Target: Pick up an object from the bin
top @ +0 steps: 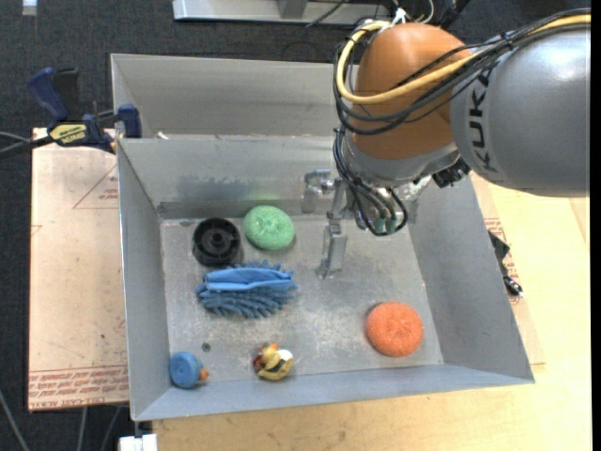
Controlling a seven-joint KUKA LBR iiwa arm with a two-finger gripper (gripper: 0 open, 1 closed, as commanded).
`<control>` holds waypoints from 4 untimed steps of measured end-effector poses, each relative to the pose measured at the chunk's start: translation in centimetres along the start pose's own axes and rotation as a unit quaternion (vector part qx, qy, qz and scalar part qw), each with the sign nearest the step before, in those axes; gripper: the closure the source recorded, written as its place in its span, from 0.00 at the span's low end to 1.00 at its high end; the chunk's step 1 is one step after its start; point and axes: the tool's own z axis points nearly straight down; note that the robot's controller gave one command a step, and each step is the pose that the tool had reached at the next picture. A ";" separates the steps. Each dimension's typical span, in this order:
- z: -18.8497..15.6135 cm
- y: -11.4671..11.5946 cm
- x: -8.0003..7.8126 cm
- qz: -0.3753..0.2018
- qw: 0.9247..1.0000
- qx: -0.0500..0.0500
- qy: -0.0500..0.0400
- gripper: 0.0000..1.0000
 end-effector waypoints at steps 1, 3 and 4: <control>-0.5 0.0 -0.1 0.001 1.000 0.000 -0.004 0.00; 8.9 0.4 -0.3 -0.001 1.000 -0.001 -0.005 0.00; 13.7 2.1 -0.2 -0.021 1.000 -0.001 -0.009 0.00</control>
Offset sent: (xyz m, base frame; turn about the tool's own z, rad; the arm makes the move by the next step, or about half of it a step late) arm 0.0074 0.0269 -0.1595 -0.0669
